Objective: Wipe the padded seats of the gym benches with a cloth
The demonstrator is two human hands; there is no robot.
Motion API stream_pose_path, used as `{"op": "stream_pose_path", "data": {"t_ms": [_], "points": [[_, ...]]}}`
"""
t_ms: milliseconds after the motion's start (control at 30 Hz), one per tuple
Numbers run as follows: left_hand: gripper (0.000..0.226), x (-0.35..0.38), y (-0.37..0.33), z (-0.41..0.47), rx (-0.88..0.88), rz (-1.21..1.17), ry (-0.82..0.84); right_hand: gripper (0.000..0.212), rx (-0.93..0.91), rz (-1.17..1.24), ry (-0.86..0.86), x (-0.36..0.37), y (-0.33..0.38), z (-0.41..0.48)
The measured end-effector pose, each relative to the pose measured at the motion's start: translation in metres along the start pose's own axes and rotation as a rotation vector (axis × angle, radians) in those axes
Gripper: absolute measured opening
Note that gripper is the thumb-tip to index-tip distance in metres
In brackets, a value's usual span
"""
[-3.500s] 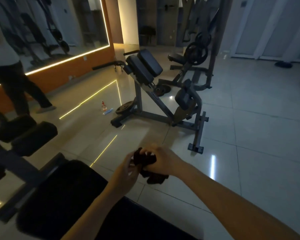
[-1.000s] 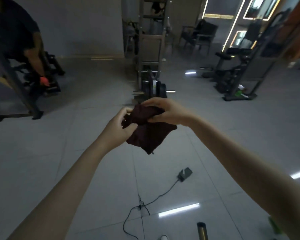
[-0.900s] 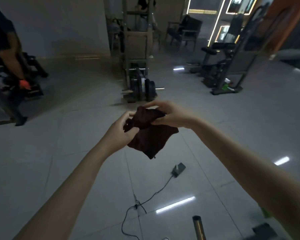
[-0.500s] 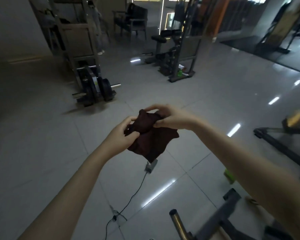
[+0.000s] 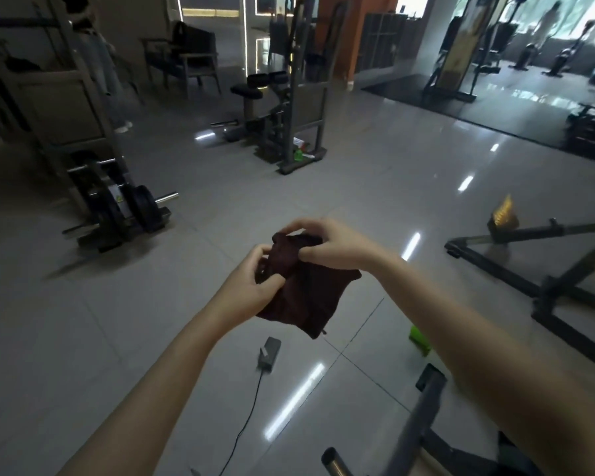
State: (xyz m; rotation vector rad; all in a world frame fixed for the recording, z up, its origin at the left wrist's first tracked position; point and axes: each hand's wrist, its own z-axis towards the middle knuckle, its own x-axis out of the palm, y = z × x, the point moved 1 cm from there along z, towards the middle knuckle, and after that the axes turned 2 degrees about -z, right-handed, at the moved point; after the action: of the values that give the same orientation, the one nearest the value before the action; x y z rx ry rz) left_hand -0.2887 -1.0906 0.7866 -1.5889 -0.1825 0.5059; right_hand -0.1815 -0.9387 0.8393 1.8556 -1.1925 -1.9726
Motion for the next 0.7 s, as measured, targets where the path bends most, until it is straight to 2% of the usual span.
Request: {"op": "stream_pose_path", "data": {"t_ms": [333,700], "points": [[0.027,-0.028,0.013,0.078,0.057,-0.032,0.323,0.041,0.206,-0.086,-0.136,-0.012,-0.008,0.038],[0.028,-0.176,0.011,0.157,0.17,-0.008,0.486,0.042,0.308,-0.018,-0.392,0.013,0.075,0.153]]}}
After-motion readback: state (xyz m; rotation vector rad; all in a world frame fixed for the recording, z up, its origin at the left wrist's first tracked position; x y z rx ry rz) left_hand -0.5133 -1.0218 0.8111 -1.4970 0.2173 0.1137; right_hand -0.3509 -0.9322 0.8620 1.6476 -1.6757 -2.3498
